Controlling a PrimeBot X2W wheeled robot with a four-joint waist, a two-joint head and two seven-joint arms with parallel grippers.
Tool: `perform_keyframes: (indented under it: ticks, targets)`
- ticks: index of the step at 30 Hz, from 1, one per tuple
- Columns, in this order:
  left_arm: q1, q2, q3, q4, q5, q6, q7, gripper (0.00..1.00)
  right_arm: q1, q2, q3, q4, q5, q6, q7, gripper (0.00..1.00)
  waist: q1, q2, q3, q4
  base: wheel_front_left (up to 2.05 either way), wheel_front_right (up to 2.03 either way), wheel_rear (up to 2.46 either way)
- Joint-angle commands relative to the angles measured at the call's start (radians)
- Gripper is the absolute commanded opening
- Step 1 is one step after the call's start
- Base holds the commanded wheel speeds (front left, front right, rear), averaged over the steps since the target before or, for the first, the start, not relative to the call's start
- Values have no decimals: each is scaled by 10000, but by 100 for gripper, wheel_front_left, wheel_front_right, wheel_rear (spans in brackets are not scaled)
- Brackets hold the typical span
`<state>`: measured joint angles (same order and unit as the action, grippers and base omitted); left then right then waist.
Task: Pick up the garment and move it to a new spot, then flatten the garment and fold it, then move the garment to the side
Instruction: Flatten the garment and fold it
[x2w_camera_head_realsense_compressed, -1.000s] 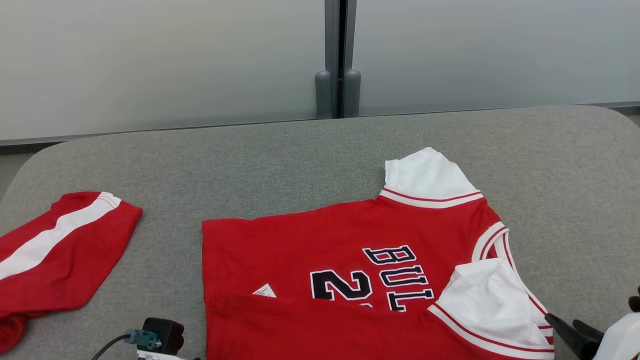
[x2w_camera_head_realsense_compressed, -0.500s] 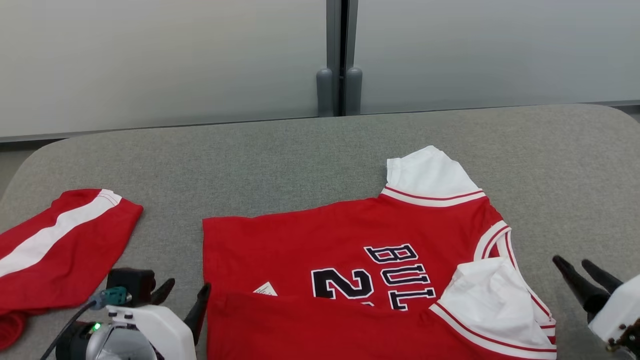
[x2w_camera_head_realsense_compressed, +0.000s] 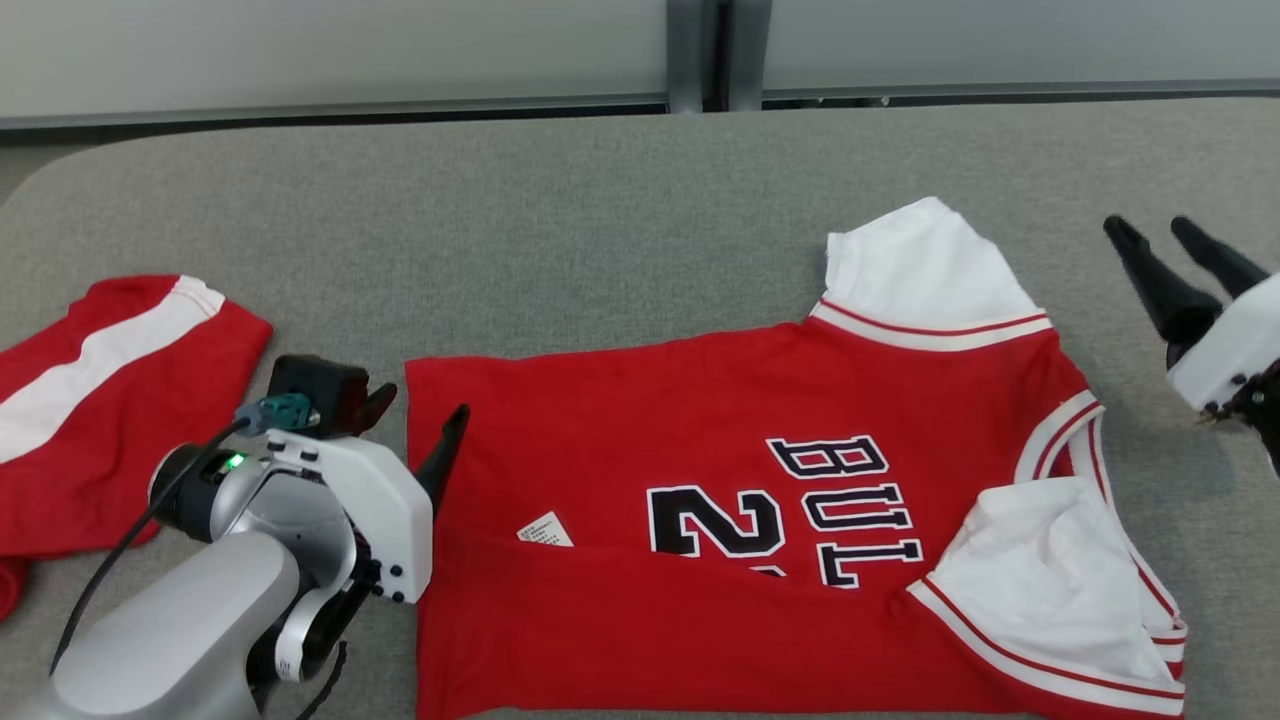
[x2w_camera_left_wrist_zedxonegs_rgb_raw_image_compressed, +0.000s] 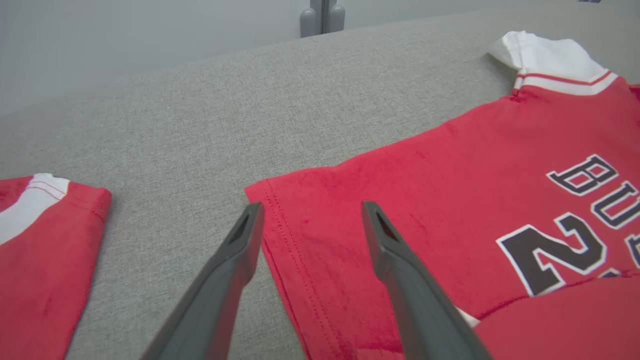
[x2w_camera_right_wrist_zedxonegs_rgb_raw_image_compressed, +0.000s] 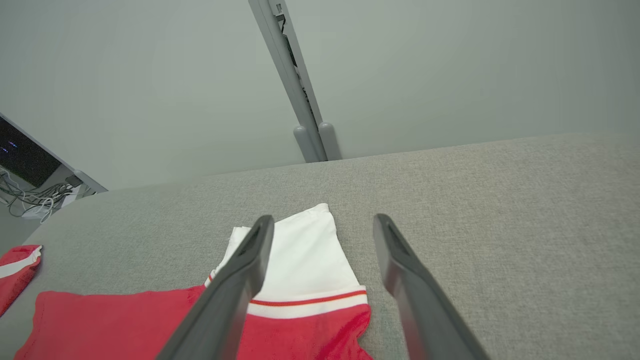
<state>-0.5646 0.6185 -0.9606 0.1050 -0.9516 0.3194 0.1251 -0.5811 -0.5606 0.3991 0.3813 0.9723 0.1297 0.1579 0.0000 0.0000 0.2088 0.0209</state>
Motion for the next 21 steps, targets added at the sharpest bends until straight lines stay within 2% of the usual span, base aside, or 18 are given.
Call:
perform_keyframes:
  ticks: [1,6,12,21]
  targets:
    - [-525,-121,-85,303,90,-222,274,100,-661,8,42,276,-282,20,173,100,0,0,772,397,0,0,0]
    - [-1243,-385,-131,777,130,-505,643,100,-1746,66,186,867,-529,20,378,100,0,0,1285,604,0,0,0]
    - [-2044,-821,41,1296,-17,-811,773,100,-3336,171,909,2043,-750,20,1018,100,0,0,2025,898,0,0,0]
    - [-2549,-1244,-45,1427,93,-1073,721,100,-4373,435,1546,3321,-544,18,1329,100,0,0,2644,1273,0,0,0]
